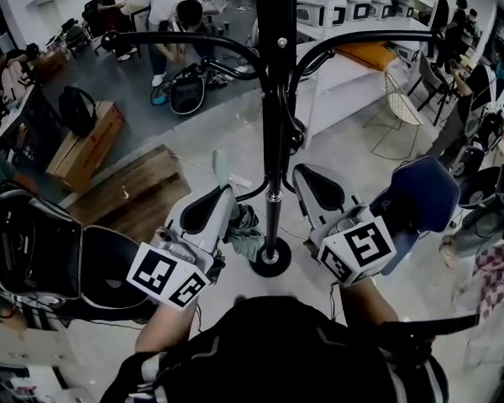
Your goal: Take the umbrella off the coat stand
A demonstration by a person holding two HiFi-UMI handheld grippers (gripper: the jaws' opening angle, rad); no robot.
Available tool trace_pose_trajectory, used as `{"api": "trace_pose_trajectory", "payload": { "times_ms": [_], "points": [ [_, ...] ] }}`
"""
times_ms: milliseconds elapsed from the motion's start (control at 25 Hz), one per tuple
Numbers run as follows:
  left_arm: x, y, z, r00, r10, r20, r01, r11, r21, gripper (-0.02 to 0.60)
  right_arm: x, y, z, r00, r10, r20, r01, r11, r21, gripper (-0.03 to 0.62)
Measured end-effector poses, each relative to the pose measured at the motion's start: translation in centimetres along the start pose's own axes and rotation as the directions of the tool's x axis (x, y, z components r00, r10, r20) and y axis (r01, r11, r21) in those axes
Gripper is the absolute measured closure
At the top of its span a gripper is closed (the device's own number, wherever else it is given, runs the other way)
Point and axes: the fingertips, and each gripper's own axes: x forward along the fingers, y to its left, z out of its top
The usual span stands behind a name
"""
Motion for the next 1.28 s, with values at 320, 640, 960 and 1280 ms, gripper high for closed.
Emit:
{"api": "trace_pose_trajectory", "payload": {
  "times_ms": [320, 640, 960, 1280],
  "points": [
    [-0.3, 0.5, -1.3, 0.999, 0.036, -0.014, -0.036, 0.999, -0.009, 0.569, 0.1, 0.0, -0.7, 1.0, 0.0, -0.021, 0.0, 1.0, 0.004, 0.586],
    [0.1, 0.0, -3.2, 0.999, 0.037, -0.036, -0.037, 0.999, -0.011, 0.569, -0.5, -0.9, -1.6, 0.998, -0.055, 0.015, 0.054, 0.996, 0.064, 0.586],
    [-0.1, 0.1, -4.3, 0.998, 0.049, -0.043, -0.05, 0.998, -0.035, 0.569, -0.2, -0.9, -1.7, 0.999, -0.05, 0.014, 0.049, 0.997, 0.055, 0.586],
    [0.0, 0.7, -4.7, 0.997, 0.062, -0.054, -0.065, 0.997, -0.047, 0.569, 0.5, -0.5, -2.3, 1.0, -0.027, -0.016, 0.028, 0.998, 0.048, 0.586]
  ]
}}
